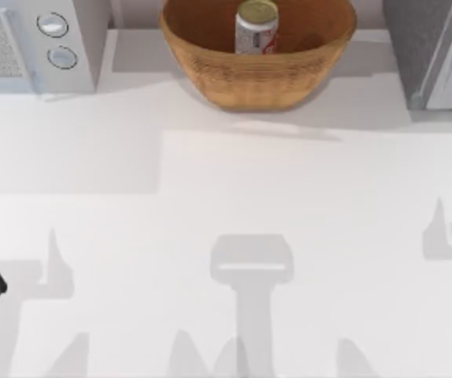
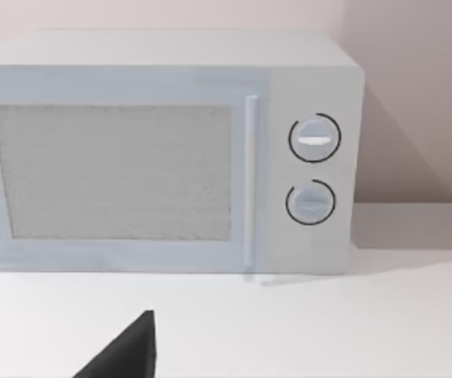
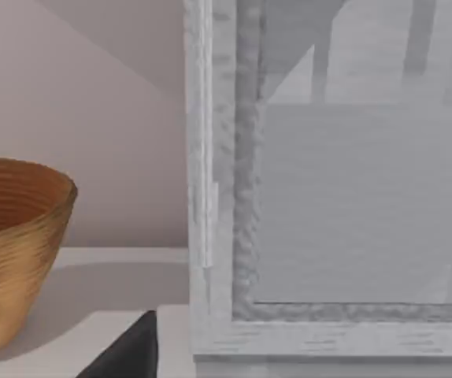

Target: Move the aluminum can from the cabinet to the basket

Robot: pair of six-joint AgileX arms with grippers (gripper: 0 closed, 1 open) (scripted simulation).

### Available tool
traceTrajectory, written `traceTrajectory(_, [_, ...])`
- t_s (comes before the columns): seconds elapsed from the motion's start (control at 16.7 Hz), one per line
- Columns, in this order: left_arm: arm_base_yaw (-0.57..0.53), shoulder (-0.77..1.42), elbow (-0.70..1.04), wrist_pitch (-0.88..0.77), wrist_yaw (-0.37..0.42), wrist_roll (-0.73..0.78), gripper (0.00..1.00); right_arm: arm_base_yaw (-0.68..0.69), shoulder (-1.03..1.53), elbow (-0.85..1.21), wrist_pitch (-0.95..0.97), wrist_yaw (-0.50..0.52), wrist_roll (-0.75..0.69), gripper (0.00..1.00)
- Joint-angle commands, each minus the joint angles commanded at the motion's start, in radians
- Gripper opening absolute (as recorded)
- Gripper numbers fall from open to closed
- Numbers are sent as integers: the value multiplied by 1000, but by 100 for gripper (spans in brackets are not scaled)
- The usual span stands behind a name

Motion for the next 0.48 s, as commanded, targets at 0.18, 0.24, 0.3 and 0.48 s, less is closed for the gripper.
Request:
traceTrajectory(0.18, [0,0,0,0,0,0,100,-43,-171,-219,51,-50,0,100])
traceTrajectory(0.24, [0,0,0,0,0,0,100,-56,-217,-272,65,-64,0,100])
traceTrajectory(0.3, [0,0,0,0,0,0,100,-66,-256,-314,78,-77,-1,100])
traceTrajectory(0.48, [0,0,0,0,0,0,100,-84,-317,-376,98,-97,-1,100])
